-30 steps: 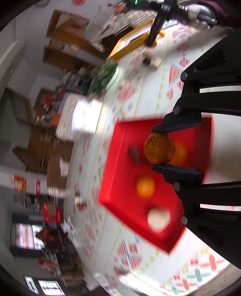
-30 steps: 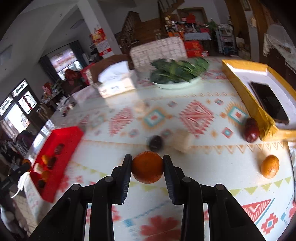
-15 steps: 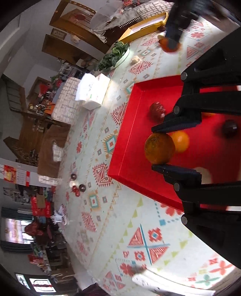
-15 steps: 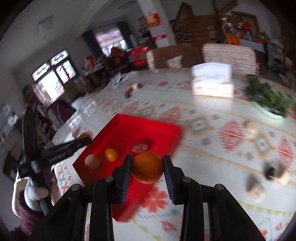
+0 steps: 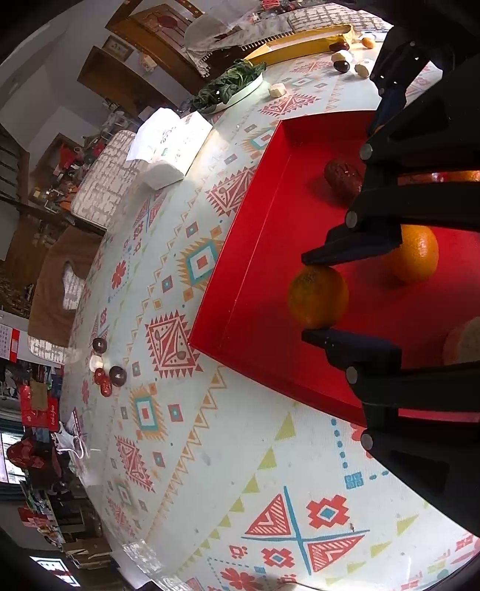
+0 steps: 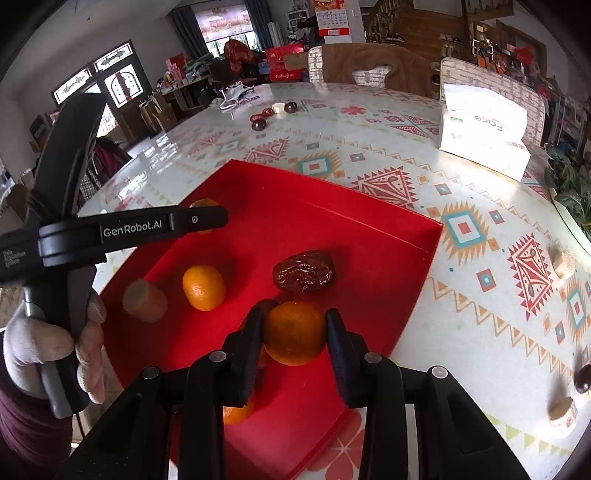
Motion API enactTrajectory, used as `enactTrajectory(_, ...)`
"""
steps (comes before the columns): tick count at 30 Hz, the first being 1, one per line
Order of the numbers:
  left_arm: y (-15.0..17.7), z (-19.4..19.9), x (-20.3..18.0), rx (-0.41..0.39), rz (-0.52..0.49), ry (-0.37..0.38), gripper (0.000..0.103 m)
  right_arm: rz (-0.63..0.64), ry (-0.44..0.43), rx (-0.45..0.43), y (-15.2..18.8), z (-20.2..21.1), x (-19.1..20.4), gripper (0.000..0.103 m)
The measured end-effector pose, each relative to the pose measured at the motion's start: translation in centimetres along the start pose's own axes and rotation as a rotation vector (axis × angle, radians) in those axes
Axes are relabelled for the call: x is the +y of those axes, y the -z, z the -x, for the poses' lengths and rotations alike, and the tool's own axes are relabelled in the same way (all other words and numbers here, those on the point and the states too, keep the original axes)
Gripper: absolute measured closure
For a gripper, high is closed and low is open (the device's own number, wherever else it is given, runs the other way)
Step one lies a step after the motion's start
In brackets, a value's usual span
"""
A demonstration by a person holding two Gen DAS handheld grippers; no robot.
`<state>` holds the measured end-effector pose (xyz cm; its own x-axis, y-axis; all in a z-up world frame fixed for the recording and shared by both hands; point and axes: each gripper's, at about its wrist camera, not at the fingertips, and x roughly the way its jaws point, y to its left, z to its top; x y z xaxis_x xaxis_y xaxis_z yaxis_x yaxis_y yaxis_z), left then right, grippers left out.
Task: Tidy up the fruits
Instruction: 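Carry both oranges into the red tray and open both tools, then move both tools back over the remaining fruits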
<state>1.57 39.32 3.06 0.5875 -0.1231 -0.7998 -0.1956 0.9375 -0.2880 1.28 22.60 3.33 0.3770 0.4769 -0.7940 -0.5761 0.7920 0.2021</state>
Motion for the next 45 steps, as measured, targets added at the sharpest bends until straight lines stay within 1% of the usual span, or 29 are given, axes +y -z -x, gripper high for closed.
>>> enactTrajectory(1, 0.0, 0.0, 0.1, -0.001, 0.005, 0.008, 0.069, 0.001, 0.001, 0.000, 0.0, -0.1, 0.1, 0.065)
enactTrajectory(3, 0.1, 0.3, 0.1, -0.010, 0.010, 0.012, 0.063, 0.001, 0.001, -0.004, -0.1, -0.1, 0.1, 0.064)
enactTrajectory(5, 0.0, 0.9, 0.2, -0.027, 0.015, 0.013, 0.053, -0.003, -0.002, -0.007, 0.0, 0.0, 0.2, 0.064)
enactTrajectory(9, 0.2, 2.9, 0.3, -0.075, 0.039, 0.013, 0.041, -0.025, -0.014, -0.017, 0.1, 0.4, 0.0, 0.062)
enactTrajectory(10, 0.2, 3.4, 0.3, -0.089, 0.045, 0.012, 0.036, -0.030, -0.018, -0.023, 0.2, 0.7, 0.0, 0.061)
enactTrajectory(11, 0.3, 4.0, 0.2, -0.103, 0.048, 0.005, 0.031, -0.032, -0.023, -0.029, 0.3, 1.0, 0.0, 0.061)
enactTrajectory(13, 0.6, 5.4, -0.1, -0.134, 0.058, -0.024, 0.025, -0.035, -0.034, -0.048, 0.4, 1.8, 0.0, 0.060)
enactTrajectory(14, 0.8, 6.1, -0.2, -0.148, 0.063, -0.034, 0.023, -0.034, -0.036, -0.056, 0.5, 2.2, 0.0, 0.059)
enactTrajectory(16, 1.4, 7.6, -0.6, -0.181, 0.074, -0.027, 0.023, -0.036, -0.040, -0.075, 0.7, 3.1, 0.1, 0.054)
enactTrajectory(19, 2.5, 9.4, -1.6, -0.207, 0.082, 0.003, 0.023, -0.042, -0.048, -0.105, 1.3, 4.6, -0.1, 0.053)
enactTrajectory(22, 3.7, 11.3, -3.1, -0.235, 0.081, 0.042, 0.023, -0.042, -0.037, -0.134, 2.3, 6.4, -0.5, 0.052)
enactTrajectory(24, 4.4, 12.5, -4.2, -0.268, 0.067, 0.047, 0.023, -0.044, -0.028, -0.148, 3.1, 7.4, -0.9, 0.052)
enactTrajectory(27, 5.8, 15.2, -6.6, -0.349, 0.016, 0.027, 0.023, -0.062, -0.006, -0.173, 4.7, 9.3, -2.2, 0.050)
enactTrajectory(28, 6.4, 16.4, -7.8, -0.392, -0.013, 0.012, 0.022, -0.075, 0.006, -0.187, 5.5, 10.2, -3.1, 0.050)
enactTrajectory(29, 6.8, 17.2, -8.6, -0.421, -0.029, 0.006, 0.019, -0.085, 0.014, -0.195, 6.0, 10.8, -3.7, 0.050)
enactTrajectory(30, 7.3, 18.2, -9.5, -0.452, -0.045, 0.008, 0.016, -0.097, 0.024, -0.204, 6.5, 11.4, -4.3, 0.050)
enactTrajectory(31, 7.9, 19.2, -10.5, -0.490, -0.059, 0.024, 0.011, -0.121, 0.038, -0.218, 7.3, 12.4, -5.5, 0.050)
enactTrajectory(32, 8.3, 19.8, -11.0, -0.510, -0.064, 0.037, 0.008, -0.137, 0.047, -0.227, 7.8, 13.0, -6.3, 0.050)
enactTrajectory(33, 8.7, 20.3, -11.7, -0.526, -0.069, 0.051, 0.008, -0.161, 0.062, -0.240, 8.6, 13.9, -7.6, 0.050)
enactTrajectory(35, 9.6, 20.6, -13.0, -0.526, -0.075, 0.103, 0.008, -0.198, 0.093, -0.260, 9.9, 15.5, -9.7, 0.050)
enactTrajectory(37, 10.3, 20.0, -14.3, -0.486, -0.084, 0.164, 0.008, -0.241, 0.131, -0.280, 11.2, 17.2, -12.2, 0.050)
enactTrajectory(38, 10.5, 19.6, -14.8, -0.469, -0.088, 0.181, 0.008, -0.271, 0.158, -0.291, 12.1, 18.3, -13.8, 0.049)
enactTrajectory(40, 11.0, 18.1, -16.1, -0.425, -0.104, 0.209, 0.008, -0.324, 0.207, -0.307, 13.7, 20.2, -16.6, 0.049)
enactTrajectory(41, 11.0, 17.3, -16.5, -0.402, -0.110, 0.216, 0.008, -0.369, 0.237, -0.318, 14.8, 21.5, -18.6, 0.049)
enactTrajectory(45, 11.6, 14.6, -17.8, -0.327, -0.118, 0.226, 0.008, -0.482, 0.314, -0.345, 18.0, 24.9, -23.5, 0.049)
